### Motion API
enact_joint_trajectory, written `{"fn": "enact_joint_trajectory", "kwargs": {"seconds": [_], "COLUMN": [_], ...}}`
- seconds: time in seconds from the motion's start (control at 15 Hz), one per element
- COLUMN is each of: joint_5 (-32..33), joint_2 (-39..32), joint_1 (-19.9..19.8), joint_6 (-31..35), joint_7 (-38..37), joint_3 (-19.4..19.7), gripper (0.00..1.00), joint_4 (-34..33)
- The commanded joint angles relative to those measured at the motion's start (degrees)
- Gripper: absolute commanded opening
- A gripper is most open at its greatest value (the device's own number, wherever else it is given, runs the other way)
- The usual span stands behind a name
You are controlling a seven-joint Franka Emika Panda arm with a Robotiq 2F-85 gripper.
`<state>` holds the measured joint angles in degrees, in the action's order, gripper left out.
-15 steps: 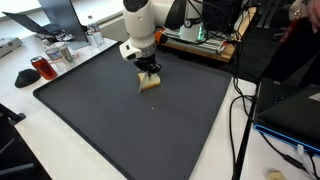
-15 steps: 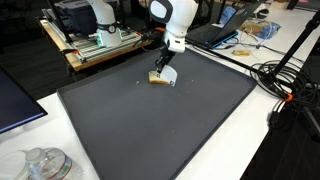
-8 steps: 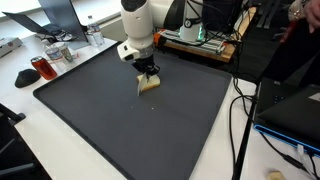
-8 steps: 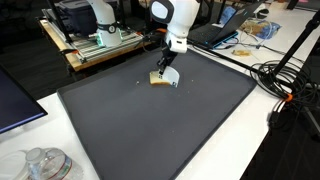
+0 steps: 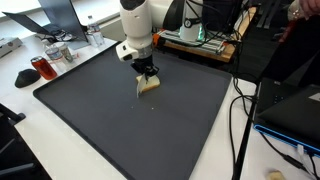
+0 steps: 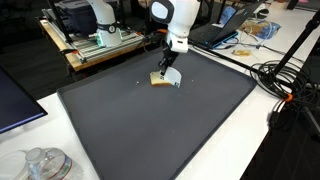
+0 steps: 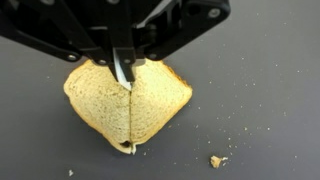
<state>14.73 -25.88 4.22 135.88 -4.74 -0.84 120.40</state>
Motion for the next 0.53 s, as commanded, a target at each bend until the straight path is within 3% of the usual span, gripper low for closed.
{"fn": "enact_joint_trajectory", "kwargs": {"seconds": [0.0, 0.47], "joint_5": [-0.3, -2.3], "joint_2": [-1.9, 2.0], "joint_1": [0.0, -1.5], "joint_6": [-0.6, -0.6], "joint_7": [1.9, 2.9], "joint_3": [0.7, 0.4], "gripper": [0.01, 0.01], "joint_4": [1.2, 6.9]}}
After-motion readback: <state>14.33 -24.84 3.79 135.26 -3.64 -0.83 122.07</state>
